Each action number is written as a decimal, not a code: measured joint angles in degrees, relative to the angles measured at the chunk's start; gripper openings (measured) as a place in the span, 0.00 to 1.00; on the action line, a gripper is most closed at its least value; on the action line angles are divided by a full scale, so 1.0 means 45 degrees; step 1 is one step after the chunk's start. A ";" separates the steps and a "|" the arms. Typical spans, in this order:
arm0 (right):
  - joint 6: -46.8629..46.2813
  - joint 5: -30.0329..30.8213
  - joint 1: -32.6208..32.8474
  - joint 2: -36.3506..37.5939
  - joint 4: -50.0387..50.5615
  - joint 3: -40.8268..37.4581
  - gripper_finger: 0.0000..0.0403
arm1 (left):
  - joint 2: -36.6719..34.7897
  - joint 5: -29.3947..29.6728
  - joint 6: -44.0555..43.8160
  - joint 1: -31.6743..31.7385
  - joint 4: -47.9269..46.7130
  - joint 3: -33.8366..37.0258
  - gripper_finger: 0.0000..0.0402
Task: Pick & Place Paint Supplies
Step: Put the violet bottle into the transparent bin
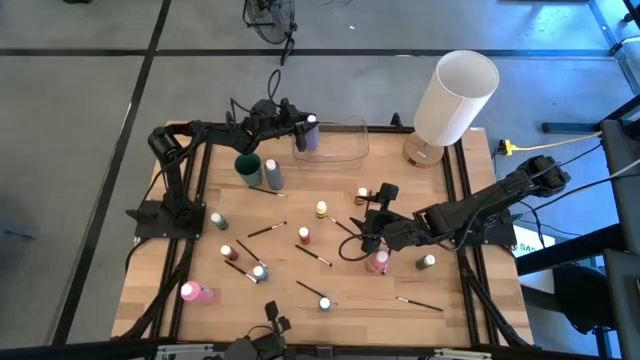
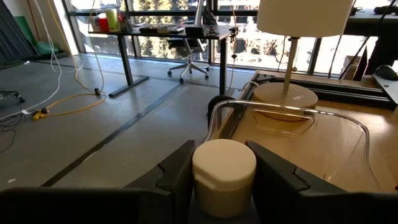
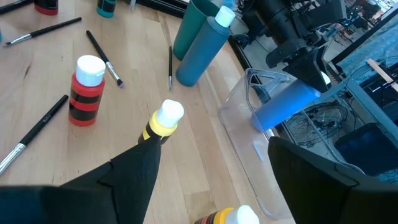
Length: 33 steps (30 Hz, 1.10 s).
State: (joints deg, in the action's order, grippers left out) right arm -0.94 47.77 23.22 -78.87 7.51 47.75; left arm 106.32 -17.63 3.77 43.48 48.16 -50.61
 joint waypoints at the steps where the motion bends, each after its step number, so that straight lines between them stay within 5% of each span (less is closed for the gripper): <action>1: -0.0007 0.0000 0.0000 0.0000 0.0000 0.0000 0.75 | 0.0000 0.0005 0.0000 0.0000 0.0000 0.0000 0.33; 33: -0.0027 0.0000 0.0000 0.0000 0.0004 -0.0005 0.75 | -0.0034 0.0010 0.0446 0.0024 -0.0024 0.0000 0.33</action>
State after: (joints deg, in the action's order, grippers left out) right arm -1.06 47.77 23.22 -78.87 7.53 47.72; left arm 106.17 -17.58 5.78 43.59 48.05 -50.61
